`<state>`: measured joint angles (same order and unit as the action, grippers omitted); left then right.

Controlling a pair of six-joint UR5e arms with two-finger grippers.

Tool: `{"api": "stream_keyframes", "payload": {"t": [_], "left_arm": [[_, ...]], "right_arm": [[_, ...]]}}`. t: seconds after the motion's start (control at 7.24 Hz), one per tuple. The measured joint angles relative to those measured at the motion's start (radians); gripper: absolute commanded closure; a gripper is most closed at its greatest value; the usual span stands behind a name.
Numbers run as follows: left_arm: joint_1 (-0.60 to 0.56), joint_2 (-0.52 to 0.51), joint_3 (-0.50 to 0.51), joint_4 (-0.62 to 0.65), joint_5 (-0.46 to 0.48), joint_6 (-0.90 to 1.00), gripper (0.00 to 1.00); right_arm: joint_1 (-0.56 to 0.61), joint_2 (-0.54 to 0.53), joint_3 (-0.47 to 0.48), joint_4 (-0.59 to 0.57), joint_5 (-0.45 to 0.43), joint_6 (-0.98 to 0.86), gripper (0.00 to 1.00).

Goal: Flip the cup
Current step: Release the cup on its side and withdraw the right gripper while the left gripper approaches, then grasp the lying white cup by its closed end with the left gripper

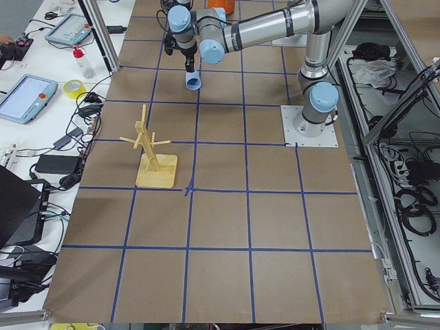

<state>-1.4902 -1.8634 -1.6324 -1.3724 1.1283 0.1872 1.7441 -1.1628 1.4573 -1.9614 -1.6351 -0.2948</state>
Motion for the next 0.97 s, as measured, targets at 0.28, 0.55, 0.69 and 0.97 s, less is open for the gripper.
{"api": "stream_keyframes", "payload": {"t": [0.28,0.55,0.69,0.97], "left_arm": [[0.001,-0.106,-0.016,0.035,-0.102,0.028,0.0],[0.001,-0.185,-0.039,0.12,-0.135,0.066,0.16],[0.001,-0.212,-0.059,0.158,-0.185,0.076,0.19],[0.001,-0.24,-0.078,0.18,-0.339,0.077,0.81]], "right_arm": [[-0.071,-0.109,0.002,0.178,0.051,0.173,0.0],[-0.106,-0.218,-0.002,0.351,0.058,0.254,0.0],[-0.11,-0.27,-0.001,0.39,0.06,0.27,0.0],[-0.115,-0.299,0.004,0.404,0.079,0.29,0.0]]}}
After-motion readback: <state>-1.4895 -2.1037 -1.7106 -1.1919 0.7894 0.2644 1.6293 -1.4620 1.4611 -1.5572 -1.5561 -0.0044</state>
